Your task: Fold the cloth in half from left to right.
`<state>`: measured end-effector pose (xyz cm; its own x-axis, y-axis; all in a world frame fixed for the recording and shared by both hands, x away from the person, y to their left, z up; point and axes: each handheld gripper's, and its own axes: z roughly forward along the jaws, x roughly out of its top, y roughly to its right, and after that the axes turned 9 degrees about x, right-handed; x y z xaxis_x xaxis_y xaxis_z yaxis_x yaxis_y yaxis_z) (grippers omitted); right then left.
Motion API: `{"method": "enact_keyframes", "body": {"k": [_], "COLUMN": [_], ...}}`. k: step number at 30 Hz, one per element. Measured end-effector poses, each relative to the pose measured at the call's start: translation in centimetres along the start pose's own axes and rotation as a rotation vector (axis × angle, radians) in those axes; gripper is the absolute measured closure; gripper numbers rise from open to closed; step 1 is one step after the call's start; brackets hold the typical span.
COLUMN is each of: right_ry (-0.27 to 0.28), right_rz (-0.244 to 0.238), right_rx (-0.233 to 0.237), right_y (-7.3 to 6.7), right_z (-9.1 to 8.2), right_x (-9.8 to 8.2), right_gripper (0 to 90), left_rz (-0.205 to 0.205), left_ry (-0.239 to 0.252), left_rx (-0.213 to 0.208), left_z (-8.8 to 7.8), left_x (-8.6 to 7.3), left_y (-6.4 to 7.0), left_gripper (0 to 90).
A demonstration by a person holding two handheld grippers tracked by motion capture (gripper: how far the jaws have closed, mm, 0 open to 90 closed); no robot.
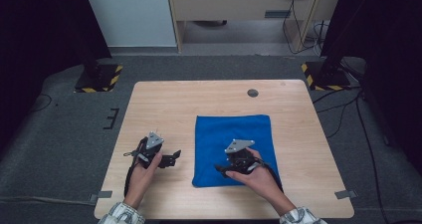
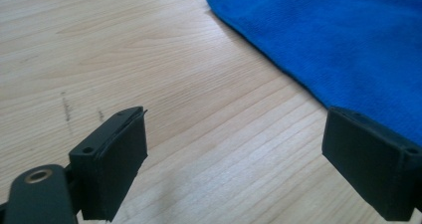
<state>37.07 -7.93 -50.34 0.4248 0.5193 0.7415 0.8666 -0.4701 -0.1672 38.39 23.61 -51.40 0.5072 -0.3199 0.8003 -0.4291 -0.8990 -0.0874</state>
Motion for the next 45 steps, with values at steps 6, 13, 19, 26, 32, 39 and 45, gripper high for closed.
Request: {"method": "enact_keyframes", "body": {"k": [6,13,19,26,32,39,45], "right_ry": [-0.024,-0.015,-0.032,-0.056,-0.084,-0.086,-0.085], "right_rz": [-0.038,-0.081,-0.121,-0.119,-0.11,-0.154,-0.148], "right_rx": [0.051,0.12,0.147,0.145,0.145,0.101,0.087], "right_y": [-1.9,-4.0,-5.6,-6.2,-6.6,-6.9,-6.5], "right_z": [1.6,2.8,4.1,5.5,6.2,6.2,6.1], "right_x": [0.2,0.7,0.8,0.9,0.8,0.7,0.7], "right_gripper": [53.1,73.9,75.9,54.5,44.2,56.2,69.2], "left_rz": [0.001,0.004,0.011,0.006,0.01,0.007,0.007], "left_ry": [-0.01,-0.012,-0.014,-0.013,-0.014,-0.015,-0.015], "left_rx": [0.028,0.037,0.034,0.032,0.028,0.024,0.017], "left_z": [0.1,0.0,0.0,0.0,0.1,0.1,0.1], "left_x": [-0.2,-0.3,-0.3,-0.3,-0.3,-0.3,-0.3], "left_y": [-0.2,-0.3,-0.2,-0.3,-0.2,-0.1,-0.1], "left_gripper": [10.0,10.0,10.1,10.1,10.1,10.1,10.2]}}
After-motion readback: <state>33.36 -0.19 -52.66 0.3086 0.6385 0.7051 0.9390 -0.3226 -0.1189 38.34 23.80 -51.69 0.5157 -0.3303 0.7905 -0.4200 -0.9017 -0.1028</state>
